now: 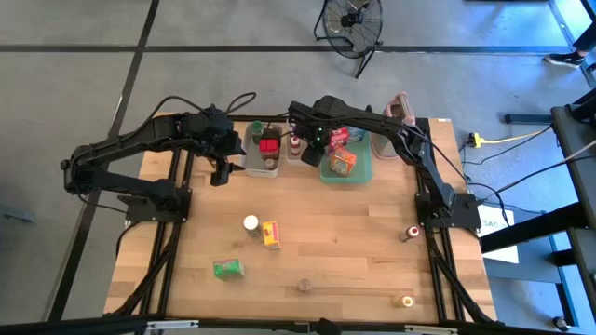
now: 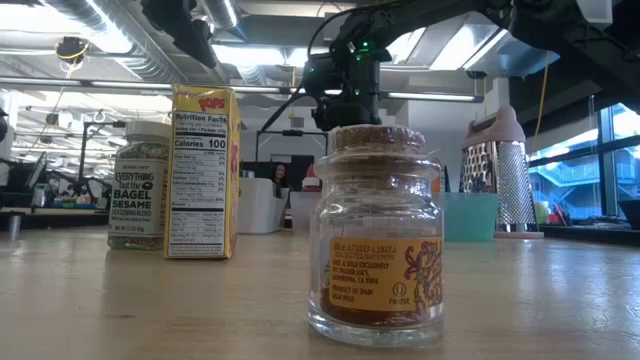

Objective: Pick & Place Kitchen Items
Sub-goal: Put the left yellow food coloring bottle into the transparent bin, then put the white seasoning bottle into the gray bin

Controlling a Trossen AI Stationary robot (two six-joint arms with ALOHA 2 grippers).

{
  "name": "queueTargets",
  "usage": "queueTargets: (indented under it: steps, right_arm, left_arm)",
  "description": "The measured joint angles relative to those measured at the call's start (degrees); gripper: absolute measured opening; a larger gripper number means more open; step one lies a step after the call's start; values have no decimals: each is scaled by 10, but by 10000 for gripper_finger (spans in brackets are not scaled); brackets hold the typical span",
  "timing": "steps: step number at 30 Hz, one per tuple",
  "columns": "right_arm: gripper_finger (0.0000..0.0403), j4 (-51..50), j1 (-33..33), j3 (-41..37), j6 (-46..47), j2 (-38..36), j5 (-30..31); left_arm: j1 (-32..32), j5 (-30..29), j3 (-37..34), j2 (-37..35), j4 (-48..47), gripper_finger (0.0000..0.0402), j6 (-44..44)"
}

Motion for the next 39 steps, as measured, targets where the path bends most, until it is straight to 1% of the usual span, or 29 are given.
queueTargets:
  steps: [9,31,36,39]
  right_arm:
    - [130,7,0,0,0,3,2]
    - [175,12,0,0,7,3,2]
    - [181,-9,0,0,7,-2,3]
    - [181,-26,2,14,7,-2,4]
  left_arm:
    - [0,2,0,0,-2,215,-4]
    - [0,3,0,0,-9,215,-2]
    - [0,3,0,0,-10,215,-2]
    - [0,3,0,0,-15,215,-8]
